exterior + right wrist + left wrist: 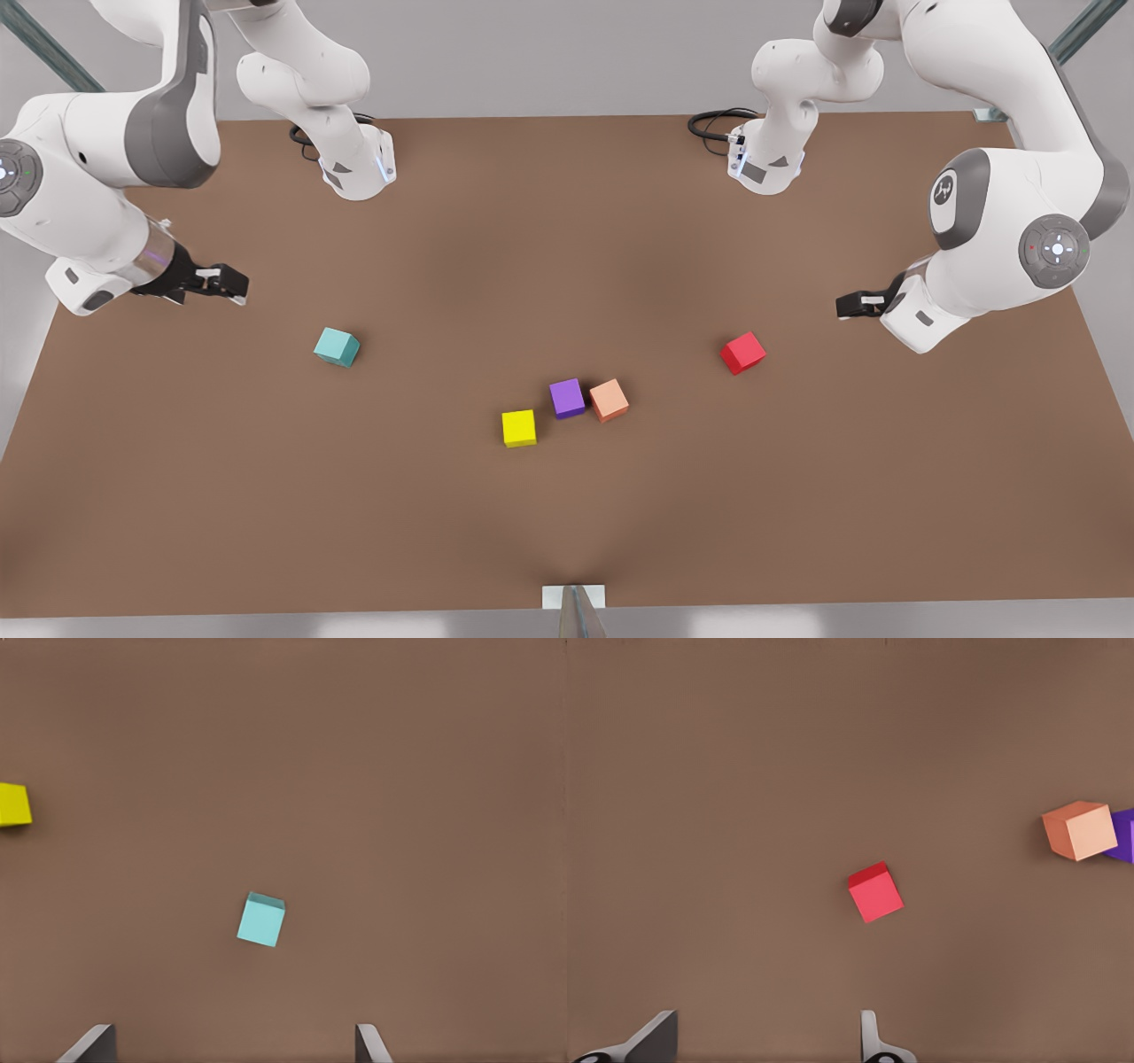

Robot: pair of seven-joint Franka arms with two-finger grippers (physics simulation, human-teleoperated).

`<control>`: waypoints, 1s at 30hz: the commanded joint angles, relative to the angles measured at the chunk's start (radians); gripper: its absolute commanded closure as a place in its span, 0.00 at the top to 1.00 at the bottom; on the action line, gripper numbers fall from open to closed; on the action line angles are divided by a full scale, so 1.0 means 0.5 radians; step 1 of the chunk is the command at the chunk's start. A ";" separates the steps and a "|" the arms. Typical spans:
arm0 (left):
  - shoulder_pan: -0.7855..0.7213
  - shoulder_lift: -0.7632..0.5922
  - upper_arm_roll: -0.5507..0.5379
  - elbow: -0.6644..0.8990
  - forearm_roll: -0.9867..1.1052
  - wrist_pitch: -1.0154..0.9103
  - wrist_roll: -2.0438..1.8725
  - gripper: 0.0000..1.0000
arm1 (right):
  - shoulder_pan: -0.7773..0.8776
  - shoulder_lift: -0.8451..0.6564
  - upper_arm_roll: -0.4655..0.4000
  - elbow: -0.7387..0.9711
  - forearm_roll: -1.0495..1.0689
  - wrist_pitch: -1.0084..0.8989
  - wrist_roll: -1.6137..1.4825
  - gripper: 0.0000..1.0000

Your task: Pick up red wooden cube and pass to hand red wooden cube and place in blue wooden cube

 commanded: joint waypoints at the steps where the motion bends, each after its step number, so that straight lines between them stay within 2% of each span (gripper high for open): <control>1: 0.000 -0.002 0.000 0.001 0.000 0.003 -0.033 1.00 | 0.038 -0.002 0.000 0.002 0.001 0.001 -0.009 1.00; 5: -0.030 0.065 0.000 -0.039 -0.043 0.016 -0.073 1.00 | 0.044 0.004 0.003 -0.001 0.001 -0.005 -0.003 1.00; 6: -0.052 0.105 0.000 -0.127 -0.043 0.125 -0.137 1.00 | 0.044 0.004 0.003 -0.001 -0.002 -0.005 -0.009 1.00; 7: -0.080 0.111 0.000 -0.397 -0.055 0.423 -0.269 1.00 | 0.047 0.004 0.006 -0.005 -0.005 -0.005 -0.009 1.00; 10: -0.181 0.151 0.000 -0.867 -0.159 1.071 -0.794 1.00 | 0.044 0.023 0.006 -0.014 0.001 -0.008 -0.006 1.00; 13: -0.181 0.151 0.003 -1.109 -0.248 1.381 -1.144 1.00 | 0.047 0.029 0.009 -0.023 0.001 -0.020 -0.006 1.00; 17: -0.181 0.154 0.003 -1.278 -0.374 1.629 -1.150 1.00 | 0.059 0.032 0.009 -0.026 -0.002 -0.032 -0.006 1.00; 30: -0.212 0.240 0.003 -1.364 -0.356 1.620 -1.135 1.00 | 0.059 0.047 0.012 -0.032 0.001 -0.072 -0.009 1.00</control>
